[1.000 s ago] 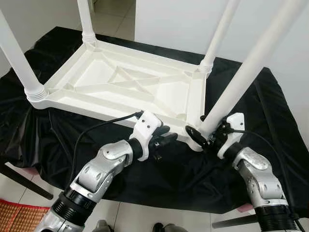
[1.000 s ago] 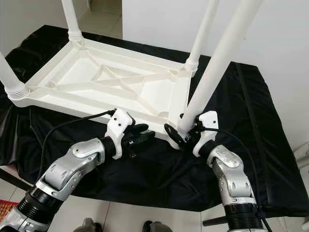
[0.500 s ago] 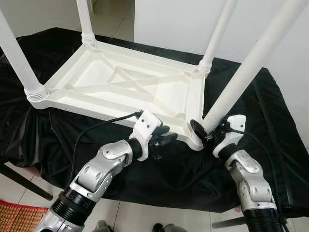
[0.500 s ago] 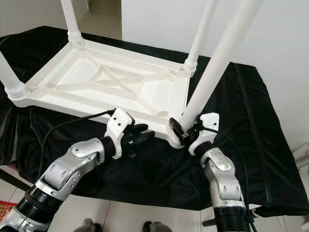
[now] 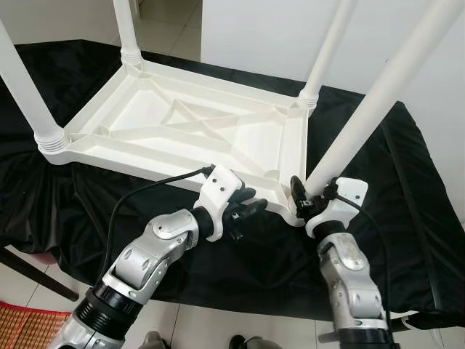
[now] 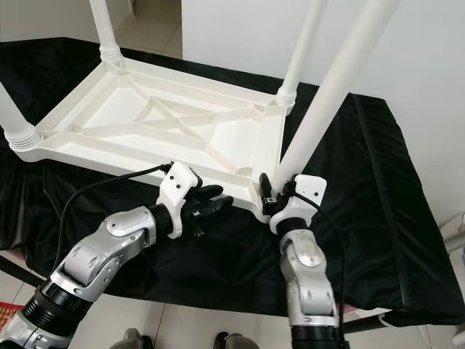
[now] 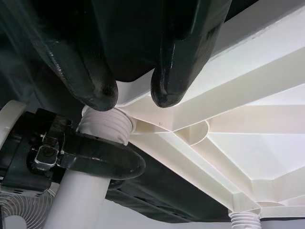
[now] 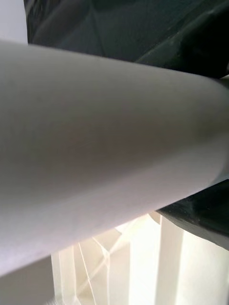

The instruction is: Building children table

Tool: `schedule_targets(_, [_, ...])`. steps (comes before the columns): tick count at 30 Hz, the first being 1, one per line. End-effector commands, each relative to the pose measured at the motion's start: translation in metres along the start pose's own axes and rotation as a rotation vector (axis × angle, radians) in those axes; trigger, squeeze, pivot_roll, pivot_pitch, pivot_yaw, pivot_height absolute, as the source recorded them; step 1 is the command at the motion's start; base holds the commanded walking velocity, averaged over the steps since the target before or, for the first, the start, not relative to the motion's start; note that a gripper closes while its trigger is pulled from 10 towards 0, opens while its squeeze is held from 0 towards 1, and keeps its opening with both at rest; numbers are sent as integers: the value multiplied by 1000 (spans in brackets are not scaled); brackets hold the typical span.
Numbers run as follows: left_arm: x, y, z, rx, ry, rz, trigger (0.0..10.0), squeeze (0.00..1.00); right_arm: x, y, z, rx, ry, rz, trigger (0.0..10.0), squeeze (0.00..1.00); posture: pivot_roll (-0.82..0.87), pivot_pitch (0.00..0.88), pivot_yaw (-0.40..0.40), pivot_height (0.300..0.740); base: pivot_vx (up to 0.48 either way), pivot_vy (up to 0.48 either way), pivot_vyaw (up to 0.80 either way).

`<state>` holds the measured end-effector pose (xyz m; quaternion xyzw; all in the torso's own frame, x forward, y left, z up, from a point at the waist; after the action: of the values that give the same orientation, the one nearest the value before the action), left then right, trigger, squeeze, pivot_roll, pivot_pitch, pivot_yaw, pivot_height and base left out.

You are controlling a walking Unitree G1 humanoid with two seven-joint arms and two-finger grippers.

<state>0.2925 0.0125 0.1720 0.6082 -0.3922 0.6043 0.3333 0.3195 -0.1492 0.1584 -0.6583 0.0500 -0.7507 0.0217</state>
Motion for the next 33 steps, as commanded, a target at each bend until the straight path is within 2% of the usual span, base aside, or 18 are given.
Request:
schedule_targets(1, [-3,12,-1,-100,-11,-8,10000,0,-18,4,-7,-65,-79,3,0,0,43,156,-64,740,0,0,0])
schedule_targets(5, [-3,13,-1,-101,-11,-9,10000,0,-18,-2,-10,-85,-86,10,0,0,44,153,-64,740,0,0,0])
schedule_targets(6, [-2,14,-1,-103,-10,-10,10000,0,-17,-2,-11,-94,-86,5,4118,0,44,153,-64,740,0,0,0])
schedule_targets(8, [-2,14,-1,-104,-9,-11,10000,0,-17,-1,-12,-101,-87,2,4118,0,44,153,-64,740,0,0,0])
schedule_targets(9, [-2,15,0,-106,-9,-12,10000,0,-17,-2,-11,-87,-87,17,10000,0,39,150,-63,740,0,0,0])
schedule_targets(10, [-3,15,0,-107,-9,-12,10000,0,-17,-2,-10,-76,-88,29,10000,0,39,150,-63,740,0,0,0])
schedule_targets(11, [-3,15,0,-109,-10,-12,10000,0,-16,-2,-9,-63,-82,31,10000,1000,37,146,-63,740,0,0,0])
schedule_targets(17, [-2,15,1,-111,-9,-8,10000,0,-14,2,-2,8,-80,-1,10000,1000,39,142,-67,740,0,0,0])
schedule_targets(21, [-2,15,1,-108,-6,-5,10000,0,-14,10,5,152,-105,-52,10000,1000,40,128,-73,740,0,0,0])
schedule_targets(22, [-2,15,1,-108,-6,-5,10000,0,-14,10,5,152,-105,-52,10000,1000,40,128,-73,740,0,0,0])
schedule_targets(23, [-2,15,1,-107,-5,-5,10000,0,-13,11,5,187,-103,-77,10000,741,40,128,-73,740,0,0,0])
schedule_targets(24, [-2,15,1,-107,-5,-5,10000,0,-13,11,5,187,-103,-77,10000,741,40,128,-73,740,0,0,0])
schedule_targets(25, [-2,15,1,-106,-5,-4,10000,0,-12,12,6,218,-99,-90,10000,0,42,124,-76,740,0,0,0])
schedule_targets(27, [-2,15,1,-106,-5,-4,10000,0,-12,12,6,218,-99,-90,10000,0,42,124,-76,740,0,0,0])
schedule_targets(29, [-2,14,2,-104,-5,-1,10000,0,-7,15,8,328,-85,-146,10000,0,43,117,-77,740,0,0,0])
schedule_targets(30, [-2,14,2,-104,-5,-1,10000,0,-7,15,8,328,-85,-146,10000,0,43,117,-77,740,0,0,0])
schedule_targets(31, [-1,14,2,-104,-3,0,10000,0,-5,14,8,400,-86,-163,10000,0,44,113,-77,740,0,0,0])
schedule_targets(33, [-1,14,2,-103,-3,2,10000,0,-3,13,9,451,-86,-182,10000,0,44,110,-76,740,0,0,0])
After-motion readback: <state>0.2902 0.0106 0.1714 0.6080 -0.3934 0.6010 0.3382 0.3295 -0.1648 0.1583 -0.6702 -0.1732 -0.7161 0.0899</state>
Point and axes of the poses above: a point about 5 cm out from each wrist's last joint towards the gripper, its own z axis pointing out of the wrist towards the gripper, its own x axis along the axis of the wrist's last joint, y = z × x, the point moved 4 cm from there along z, pointing out of the wrist towards the gripper
